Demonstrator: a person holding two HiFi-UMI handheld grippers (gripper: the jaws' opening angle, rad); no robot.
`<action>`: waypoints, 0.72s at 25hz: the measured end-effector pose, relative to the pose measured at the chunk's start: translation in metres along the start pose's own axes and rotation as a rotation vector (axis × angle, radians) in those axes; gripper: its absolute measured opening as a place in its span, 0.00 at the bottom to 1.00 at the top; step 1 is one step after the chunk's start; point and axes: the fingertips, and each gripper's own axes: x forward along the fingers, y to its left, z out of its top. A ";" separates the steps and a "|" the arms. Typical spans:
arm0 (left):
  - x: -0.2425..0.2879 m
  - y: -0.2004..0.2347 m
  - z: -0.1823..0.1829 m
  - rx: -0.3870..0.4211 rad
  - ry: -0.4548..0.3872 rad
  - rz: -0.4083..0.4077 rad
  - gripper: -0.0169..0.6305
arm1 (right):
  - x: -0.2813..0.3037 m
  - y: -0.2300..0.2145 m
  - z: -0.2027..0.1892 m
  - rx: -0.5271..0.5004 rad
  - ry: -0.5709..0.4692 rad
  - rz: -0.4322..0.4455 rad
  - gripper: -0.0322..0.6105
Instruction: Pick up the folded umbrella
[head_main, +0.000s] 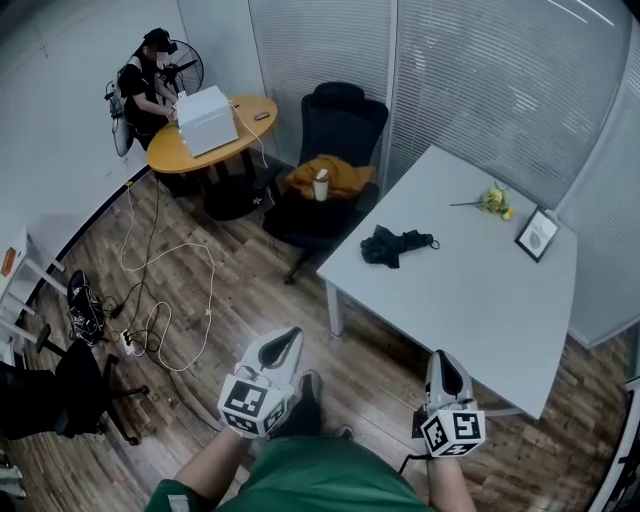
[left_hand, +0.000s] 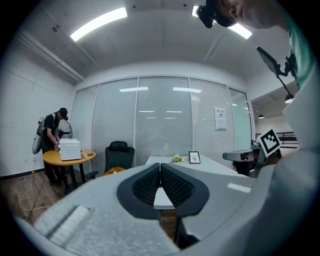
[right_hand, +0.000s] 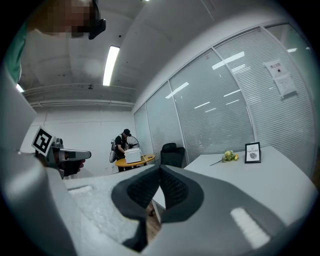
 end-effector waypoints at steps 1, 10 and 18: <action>0.005 0.003 0.000 -0.001 -0.005 0.004 0.05 | 0.004 -0.001 -0.001 -0.003 0.001 0.000 0.05; 0.079 0.030 -0.008 -0.065 -0.011 -0.079 0.05 | 0.048 -0.022 -0.012 -0.036 0.056 -0.072 0.05; 0.174 0.084 -0.014 -0.103 0.015 -0.176 0.05 | 0.136 -0.043 -0.005 -0.070 0.098 -0.151 0.05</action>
